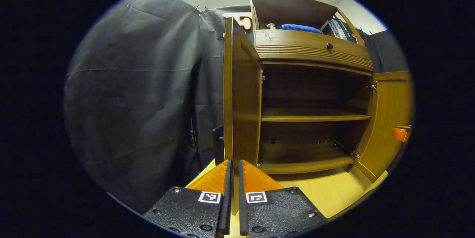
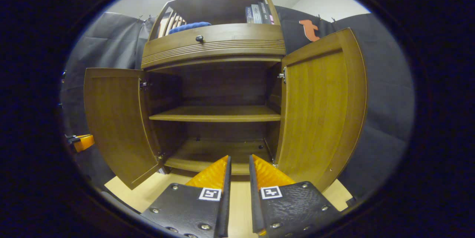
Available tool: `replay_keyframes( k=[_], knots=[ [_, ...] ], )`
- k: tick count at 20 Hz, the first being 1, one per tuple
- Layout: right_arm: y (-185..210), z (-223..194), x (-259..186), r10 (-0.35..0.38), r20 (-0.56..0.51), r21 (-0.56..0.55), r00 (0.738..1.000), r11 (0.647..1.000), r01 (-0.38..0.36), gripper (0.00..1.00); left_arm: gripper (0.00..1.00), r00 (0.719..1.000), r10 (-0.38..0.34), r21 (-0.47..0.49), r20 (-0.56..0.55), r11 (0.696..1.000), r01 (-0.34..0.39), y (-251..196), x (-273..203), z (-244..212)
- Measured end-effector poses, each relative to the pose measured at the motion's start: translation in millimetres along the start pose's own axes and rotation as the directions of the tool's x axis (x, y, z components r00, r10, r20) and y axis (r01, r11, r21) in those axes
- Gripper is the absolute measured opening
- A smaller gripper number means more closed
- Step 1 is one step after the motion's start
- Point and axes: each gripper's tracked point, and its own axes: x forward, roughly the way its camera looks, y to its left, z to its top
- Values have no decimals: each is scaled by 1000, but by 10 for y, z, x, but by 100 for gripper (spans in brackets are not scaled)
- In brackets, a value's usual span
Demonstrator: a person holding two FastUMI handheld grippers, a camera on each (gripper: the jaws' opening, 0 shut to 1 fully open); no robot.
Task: Open the right door of the double-door shoe cabinet with the right hand, and open the left door with the left hand.
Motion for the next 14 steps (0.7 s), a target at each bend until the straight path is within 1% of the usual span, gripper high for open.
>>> replay_keyframes(
  k=[4, 8, 11, 14],
  knots=[
    [-29, 8, -56, -19, -3, -2, 1000, 1000, 19, 24, 11, 999, -48, 26, -3, 998, 48, -169, 46, 13],
    [-89, 16, -141, -46, 0, 11, 999, 999, 46, 24, 11, 991, -137, 42, 3, 990, 137, -524, 167, 90],
    [-173, 35, -223, -74, 3, 10, 997, 997, 74, 25, 11, 976, -216, 50, 11, 975, 215, -875, 261, 163],
    [-317, 75, -299, -111, 10, 11, 994, 994, 111, 24, 11, 955, -295, 56, 21, 954, 294, -1252, 311, 219]
  ],
)
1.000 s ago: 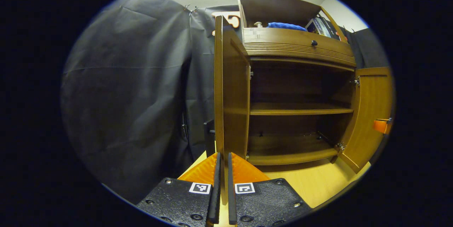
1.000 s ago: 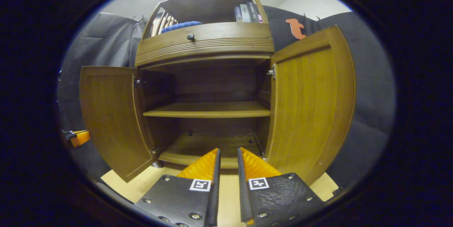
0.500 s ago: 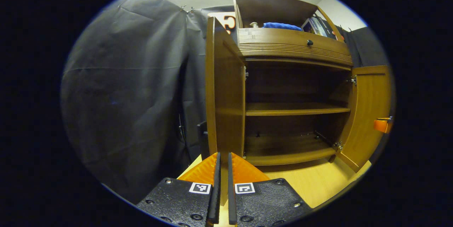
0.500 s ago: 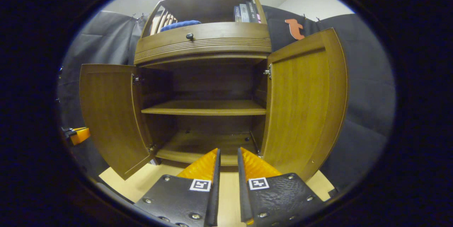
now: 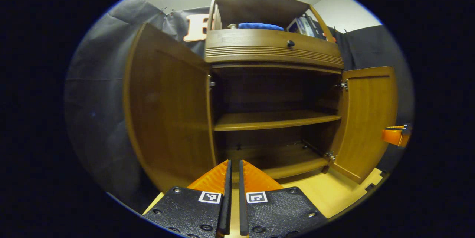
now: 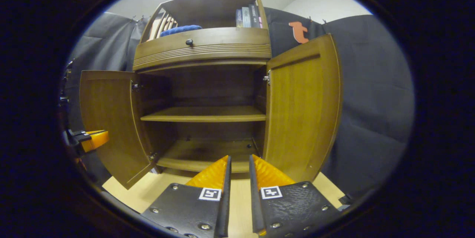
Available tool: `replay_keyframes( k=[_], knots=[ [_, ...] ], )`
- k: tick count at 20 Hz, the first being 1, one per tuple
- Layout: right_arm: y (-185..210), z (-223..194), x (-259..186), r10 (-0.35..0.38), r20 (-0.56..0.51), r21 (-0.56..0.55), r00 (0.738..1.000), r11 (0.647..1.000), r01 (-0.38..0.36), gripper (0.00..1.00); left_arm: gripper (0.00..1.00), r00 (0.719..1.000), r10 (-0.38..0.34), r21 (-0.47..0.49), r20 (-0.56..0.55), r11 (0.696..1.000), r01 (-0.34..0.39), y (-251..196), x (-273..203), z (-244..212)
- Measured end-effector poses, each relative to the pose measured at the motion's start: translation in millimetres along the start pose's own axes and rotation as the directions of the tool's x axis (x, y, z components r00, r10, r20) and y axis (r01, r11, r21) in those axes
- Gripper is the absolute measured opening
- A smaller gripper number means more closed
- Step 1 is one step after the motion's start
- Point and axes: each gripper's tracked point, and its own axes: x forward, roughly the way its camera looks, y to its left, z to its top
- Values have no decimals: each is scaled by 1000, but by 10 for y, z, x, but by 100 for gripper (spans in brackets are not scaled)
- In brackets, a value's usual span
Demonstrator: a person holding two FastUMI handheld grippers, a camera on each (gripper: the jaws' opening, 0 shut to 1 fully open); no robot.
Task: Open the right door of the double-door shoe cabinet with the right hand, and open the left door with the left hand.
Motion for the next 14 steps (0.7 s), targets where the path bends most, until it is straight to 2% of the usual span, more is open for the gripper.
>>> replay_keyframes(
  k=[6, 7, 8, 9, 10, 14],
  knots=[
    [-143, 468, -110, -41, 90, 42, 995, 998, 37, 24, 11, 985, -165, 17, 50, 986, 164, -707, 218, 427],
    [-133, 570, -143, -45, 115, 48, 992, 998, 40, 18, 10, 980, -189, 17, 67, 982, 188, -843, 239, 590],
    [-124, 665, -156, -50, 138, 52, 989, 998, 44, 24, 10, 975, -206, 18, 84, 979, 205, -927, 265, 697],
    [-125, 742, -172, -54, 158, 53, 986, 998, 46, 24, 17, 968, -233, 16, 98, 972, 232, -1037, 282, 786],
    [-106, 792, -179, -53, 175, 53, 983, 998, 45, 24, 15, 961, -250, 15, 116, 968, 250, -1129, 298, 876],
    [-86, 920, -206, -68, 222, 39, 973, 997, 61, 26, 96, 936, -322, 25, 141, 946, 322, -1421, 331, 1018]
  ],
)
